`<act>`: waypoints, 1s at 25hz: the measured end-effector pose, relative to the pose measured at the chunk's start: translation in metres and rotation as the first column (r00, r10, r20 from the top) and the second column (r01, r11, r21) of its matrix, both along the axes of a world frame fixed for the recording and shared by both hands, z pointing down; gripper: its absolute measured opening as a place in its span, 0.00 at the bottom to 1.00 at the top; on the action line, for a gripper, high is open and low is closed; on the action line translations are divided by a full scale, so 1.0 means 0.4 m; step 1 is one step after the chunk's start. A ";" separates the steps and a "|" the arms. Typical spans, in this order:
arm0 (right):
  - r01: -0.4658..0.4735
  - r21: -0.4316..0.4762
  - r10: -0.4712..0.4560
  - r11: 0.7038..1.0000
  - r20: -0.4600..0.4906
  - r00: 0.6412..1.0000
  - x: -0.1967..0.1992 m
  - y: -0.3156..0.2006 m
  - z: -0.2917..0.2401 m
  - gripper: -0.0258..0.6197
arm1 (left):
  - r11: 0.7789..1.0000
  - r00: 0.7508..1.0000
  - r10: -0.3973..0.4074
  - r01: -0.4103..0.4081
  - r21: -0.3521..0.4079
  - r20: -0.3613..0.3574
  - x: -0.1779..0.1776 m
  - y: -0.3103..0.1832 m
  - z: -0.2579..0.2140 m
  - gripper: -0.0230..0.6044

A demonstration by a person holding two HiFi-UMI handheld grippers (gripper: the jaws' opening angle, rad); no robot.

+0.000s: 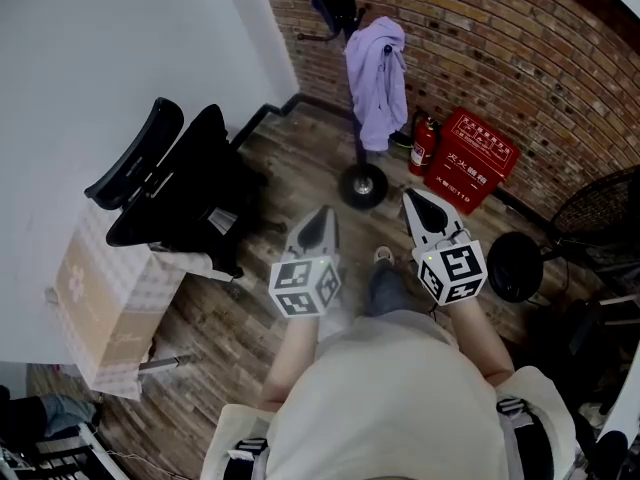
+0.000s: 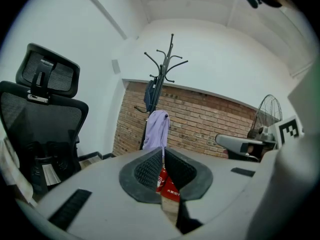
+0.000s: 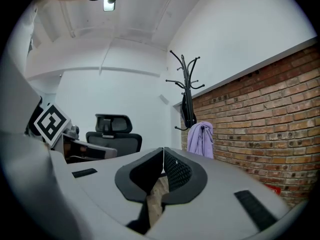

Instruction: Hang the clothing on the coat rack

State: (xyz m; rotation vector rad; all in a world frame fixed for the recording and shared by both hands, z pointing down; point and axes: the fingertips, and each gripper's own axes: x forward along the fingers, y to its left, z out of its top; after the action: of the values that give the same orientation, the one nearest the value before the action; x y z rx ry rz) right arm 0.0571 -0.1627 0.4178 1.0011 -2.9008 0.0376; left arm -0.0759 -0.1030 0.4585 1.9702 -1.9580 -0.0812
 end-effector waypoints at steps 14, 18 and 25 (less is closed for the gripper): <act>0.013 0.021 -0.013 1.000 -0.014 1.000 0.004 0.001 -0.014 0.04 | 1.000 1.000 0.024 -0.024 0.002 0.006 0.019 -0.013 -0.016 0.06; 0.022 0.023 -0.022 0.999 -0.012 1.000 -0.001 0.001 -0.016 0.04 | 1.000 1.000 0.021 -0.020 -0.007 0.007 0.018 -0.012 -0.013 0.06; 0.015 0.017 -0.015 1.000 -0.007 1.000 0.003 -0.008 -0.016 0.04 | 1.000 1.000 0.026 -0.026 -0.013 0.002 0.020 -0.014 -0.010 0.06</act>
State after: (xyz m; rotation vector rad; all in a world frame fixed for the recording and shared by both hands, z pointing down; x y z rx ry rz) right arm 0.0584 -0.1659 0.4114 0.9800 -2.9076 0.0082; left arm -0.0680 -0.1086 0.4546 1.9871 -1.9291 -0.0601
